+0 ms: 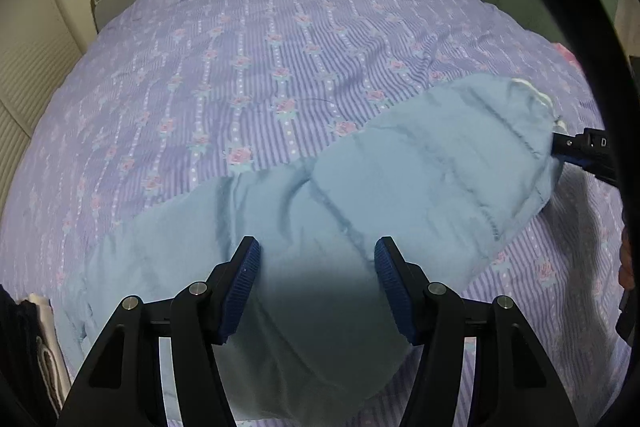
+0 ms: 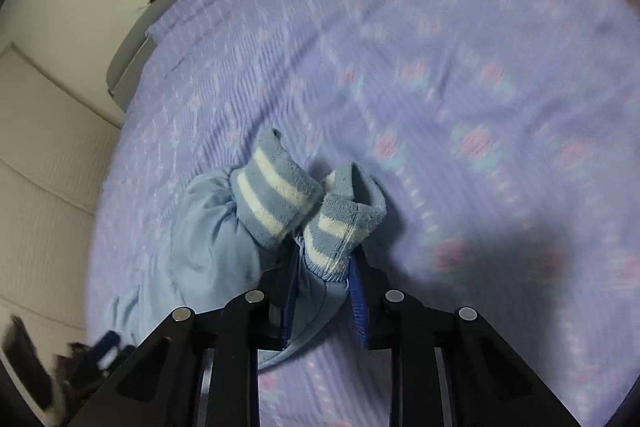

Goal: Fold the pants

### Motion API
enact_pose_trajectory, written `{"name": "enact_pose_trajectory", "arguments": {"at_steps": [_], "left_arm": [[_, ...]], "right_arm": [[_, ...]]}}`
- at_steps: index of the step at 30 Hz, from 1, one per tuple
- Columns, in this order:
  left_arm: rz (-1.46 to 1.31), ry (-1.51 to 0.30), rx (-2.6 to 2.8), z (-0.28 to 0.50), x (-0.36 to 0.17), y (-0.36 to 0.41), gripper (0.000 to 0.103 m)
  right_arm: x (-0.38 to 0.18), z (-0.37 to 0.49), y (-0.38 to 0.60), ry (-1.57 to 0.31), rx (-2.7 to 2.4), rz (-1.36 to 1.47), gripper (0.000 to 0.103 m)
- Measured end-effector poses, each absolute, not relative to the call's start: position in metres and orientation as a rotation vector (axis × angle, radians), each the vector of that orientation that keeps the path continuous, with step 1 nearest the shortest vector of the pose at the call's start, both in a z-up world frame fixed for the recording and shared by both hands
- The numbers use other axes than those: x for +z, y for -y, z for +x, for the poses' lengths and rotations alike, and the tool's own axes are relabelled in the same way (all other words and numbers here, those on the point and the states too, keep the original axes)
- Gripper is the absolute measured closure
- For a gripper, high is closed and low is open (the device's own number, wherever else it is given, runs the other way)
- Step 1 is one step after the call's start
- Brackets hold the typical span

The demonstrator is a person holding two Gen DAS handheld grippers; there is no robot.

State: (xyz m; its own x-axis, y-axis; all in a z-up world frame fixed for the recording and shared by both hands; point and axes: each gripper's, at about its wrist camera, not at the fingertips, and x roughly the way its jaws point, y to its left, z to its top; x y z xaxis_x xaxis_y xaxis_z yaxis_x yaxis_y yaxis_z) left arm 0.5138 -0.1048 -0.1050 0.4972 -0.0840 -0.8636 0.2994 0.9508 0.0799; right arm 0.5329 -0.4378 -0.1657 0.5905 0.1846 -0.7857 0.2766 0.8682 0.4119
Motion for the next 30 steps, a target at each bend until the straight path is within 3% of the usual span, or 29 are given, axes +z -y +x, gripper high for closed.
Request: {"name": "enact_pose_trajectory", "arguments": {"at_steps": [5, 6, 10, 14, 21, 23, 24, 25, 30], "left_arm": [[0.254, -1.052, -0.234, 0.512, -0.116, 0.110, 0.044], [0.250, -1.053, -0.234, 0.511, -0.117, 0.110, 0.044], [0.232, -1.058, -0.231, 0.510, -0.116, 0.104, 0.044], [0.216, -1.061, -0.221, 0.512, -0.115, 0.103, 0.043], [0.225, -1.062, -0.219, 0.511, -0.115, 0.100, 0.043], [0.221, -1.061, -0.217, 0.511, -0.114, 0.099, 0.043], [0.222, -1.060, -0.214, 0.511, -0.114, 0.099, 0.043], [0.221, -1.060, -0.216, 0.511, -0.114, 0.099, 0.043], [0.215, -1.059, -0.228, 0.509, -0.113, 0.102, 0.043]], "right_arm": [[-0.175, 0.527, 0.429, -1.042, -0.105, 0.450, 0.073], [-0.170, 0.524, 0.430, -1.028, -0.118, 0.447, 0.066], [-0.129, 0.504, 0.427, -0.878, -0.224, 0.409, 0.055], [-0.123, 0.517, 0.411, -0.876, -0.057, 0.533, 0.055], [-0.168, 0.536, 0.410, -1.013, 0.000, 0.787, 0.051], [-0.176, 0.532, 0.415, -0.991, 0.001, 0.868, 0.056], [-0.177, 0.530, 0.417, -0.974, -0.004, 0.873, 0.074], [-0.174, 0.526, 0.417, -0.965, -0.008, 0.855, 0.082], [-0.148, 0.507, 0.411, -0.924, -0.030, 0.765, 0.087]]}}
